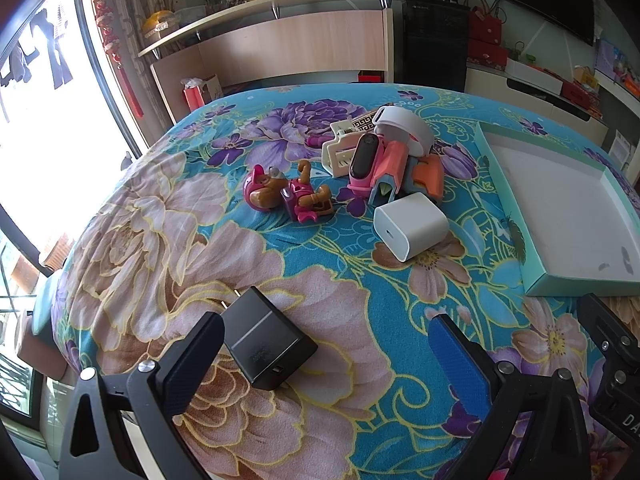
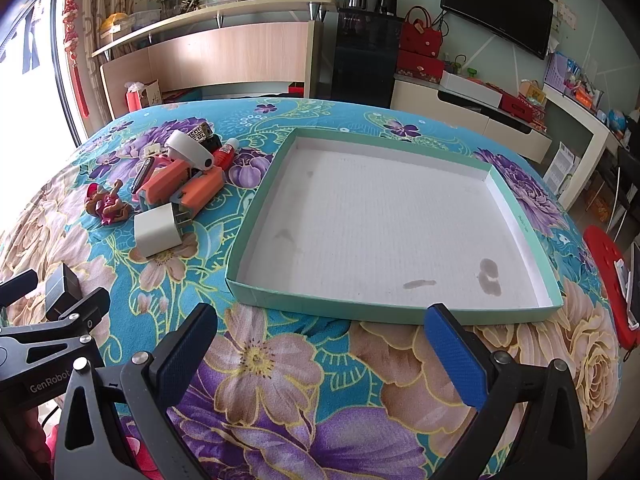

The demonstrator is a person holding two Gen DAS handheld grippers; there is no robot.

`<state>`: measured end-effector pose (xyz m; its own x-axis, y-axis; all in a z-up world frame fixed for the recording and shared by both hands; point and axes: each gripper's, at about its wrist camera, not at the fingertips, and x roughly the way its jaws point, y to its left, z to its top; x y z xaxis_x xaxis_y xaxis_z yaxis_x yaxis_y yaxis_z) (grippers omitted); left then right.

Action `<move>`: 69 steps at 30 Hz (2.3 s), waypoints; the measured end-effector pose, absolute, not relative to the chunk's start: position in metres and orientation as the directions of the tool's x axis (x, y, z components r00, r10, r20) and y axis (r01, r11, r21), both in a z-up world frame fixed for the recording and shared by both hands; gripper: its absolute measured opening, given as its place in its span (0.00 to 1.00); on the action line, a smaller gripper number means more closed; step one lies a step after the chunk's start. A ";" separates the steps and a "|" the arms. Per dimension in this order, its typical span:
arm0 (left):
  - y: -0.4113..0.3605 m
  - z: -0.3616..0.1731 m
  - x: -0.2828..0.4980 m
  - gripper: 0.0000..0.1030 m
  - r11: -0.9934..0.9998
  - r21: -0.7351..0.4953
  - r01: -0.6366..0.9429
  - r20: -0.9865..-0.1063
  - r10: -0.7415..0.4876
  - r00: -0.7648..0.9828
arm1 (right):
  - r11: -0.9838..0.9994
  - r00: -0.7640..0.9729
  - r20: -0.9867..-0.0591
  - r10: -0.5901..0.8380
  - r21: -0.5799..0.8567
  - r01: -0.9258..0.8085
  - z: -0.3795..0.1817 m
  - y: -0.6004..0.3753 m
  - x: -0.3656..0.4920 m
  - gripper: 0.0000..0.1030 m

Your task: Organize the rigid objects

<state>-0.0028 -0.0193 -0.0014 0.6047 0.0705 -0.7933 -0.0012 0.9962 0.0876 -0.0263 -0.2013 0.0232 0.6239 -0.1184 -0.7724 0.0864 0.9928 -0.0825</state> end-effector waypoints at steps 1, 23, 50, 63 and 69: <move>-0.019 -0.001 -0.003 1.00 0.996 0.087 -0.001 -0.793 0.070 0.605 | 0.993 0.624 -0.773 -0.120 -0.084 0.086 0.023 -0.201 -0.026 1.00; 0.023 -0.005 0.000 0.95 0.987 -0.127 -0.095 -0.825 -0.052 0.563 | 0.999 0.688 -0.724 0.046 0.016 -0.051 0.055 -0.175 -0.006 1.00; 0.056 -0.026 0.021 0.53 0.953 -0.273 -0.134 -0.839 -0.168 0.517 | 0.957 0.521 -0.811 0.267 0.161 -0.240 -0.004 -0.102 0.074 0.72; 0.058 -0.028 0.031 0.52 0.955 -0.267 -0.133 -0.833 -0.159 0.530 | 0.962 0.492 -0.837 0.240 0.139 -0.234 -0.021 -0.097 0.084 0.48; 0.053 -0.021 0.030 0.48 0.965 -0.231 -0.122 -0.831 -0.130 0.540 | 0.952 0.535 -0.791 0.297 0.203 -0.230 -0.002 -0.108 0.073 0.48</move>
